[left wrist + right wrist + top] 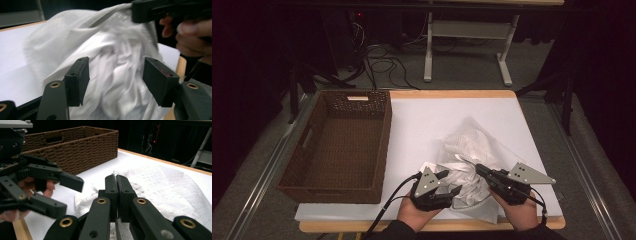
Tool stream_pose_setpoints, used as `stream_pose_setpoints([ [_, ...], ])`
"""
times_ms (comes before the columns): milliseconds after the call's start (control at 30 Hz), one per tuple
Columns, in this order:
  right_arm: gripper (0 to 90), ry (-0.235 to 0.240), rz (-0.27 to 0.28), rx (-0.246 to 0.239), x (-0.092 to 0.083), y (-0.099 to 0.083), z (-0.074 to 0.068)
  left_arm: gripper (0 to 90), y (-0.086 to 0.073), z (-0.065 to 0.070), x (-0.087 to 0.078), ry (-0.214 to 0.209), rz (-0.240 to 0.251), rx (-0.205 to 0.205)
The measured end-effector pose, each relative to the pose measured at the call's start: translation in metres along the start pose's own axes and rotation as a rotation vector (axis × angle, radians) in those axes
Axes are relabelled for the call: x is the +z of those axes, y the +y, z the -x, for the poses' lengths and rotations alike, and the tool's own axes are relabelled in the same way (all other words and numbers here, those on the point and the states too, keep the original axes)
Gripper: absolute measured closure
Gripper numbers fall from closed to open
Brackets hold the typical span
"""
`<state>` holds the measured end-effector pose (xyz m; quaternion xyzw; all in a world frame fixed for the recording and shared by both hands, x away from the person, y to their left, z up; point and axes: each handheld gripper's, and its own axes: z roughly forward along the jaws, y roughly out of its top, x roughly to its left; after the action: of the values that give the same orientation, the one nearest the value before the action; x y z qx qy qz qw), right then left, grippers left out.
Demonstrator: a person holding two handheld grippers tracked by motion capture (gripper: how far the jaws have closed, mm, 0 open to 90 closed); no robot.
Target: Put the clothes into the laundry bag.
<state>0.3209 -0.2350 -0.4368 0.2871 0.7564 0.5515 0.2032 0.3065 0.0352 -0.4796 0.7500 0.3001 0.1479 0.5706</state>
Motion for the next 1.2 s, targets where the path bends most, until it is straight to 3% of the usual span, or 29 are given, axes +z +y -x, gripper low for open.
stream_pose_setpoints([
  [200,89.7,-0.004,-0.004,0.001,0.001,0.000,-0.001,36.7,-0.015,-0.018,-0.005,0.078,-0.018,-0.023],
  [367,89.7,-0.007,-0.006,0.000,0.000,-0.001,-0.001,28.0,-0.030,-0.034,0.008,0.092,-0.127,-0.101],
  [467,89.7,-0.004,-0.004,-0.002,-0.001,-0.001,-0.001,27.0,-0.036,-0.035,0.013,0.103,-0.189,-0.110],
  [533,89.7,-0.004,-0.003,0.000,-0.001,-0.001,0.000,32.1,-0.036,-0.034,0.014,0.099,-0.207,-0.107],
  [633,89.7,-0.003,-0.003,-0.003,-0.001,-0.001,0.000,55.0,-0.037,-0.033,0.015,0.099,-0.216,-0.099],
  [767,89.7,-0.002,-0.003,-0.004,-0.001,-0.001,0.000,78.2,-0.037,-0.035,0.014,0.110,-0.206,-0.114],
  [833,89.7,-0.005,-0.006,-0.001,-0.001,-0.001,0.000,84.0,-0.036,-0.035,0.012,0.120,-0.196,-0.117],
  [1000,89.7,-0.003,-0.006,-0.004,0.000,-0.002,0.000,86.5,-0.028,-0.033,0.001,0.138,-0.106,-0.112],
  [1200,89.7,-0.004,-0.009,-0.005,0.001,-0.002,-0.001,86.9,-0.009,-0.014,-0.008,0.085,0.009,-0.056],
])
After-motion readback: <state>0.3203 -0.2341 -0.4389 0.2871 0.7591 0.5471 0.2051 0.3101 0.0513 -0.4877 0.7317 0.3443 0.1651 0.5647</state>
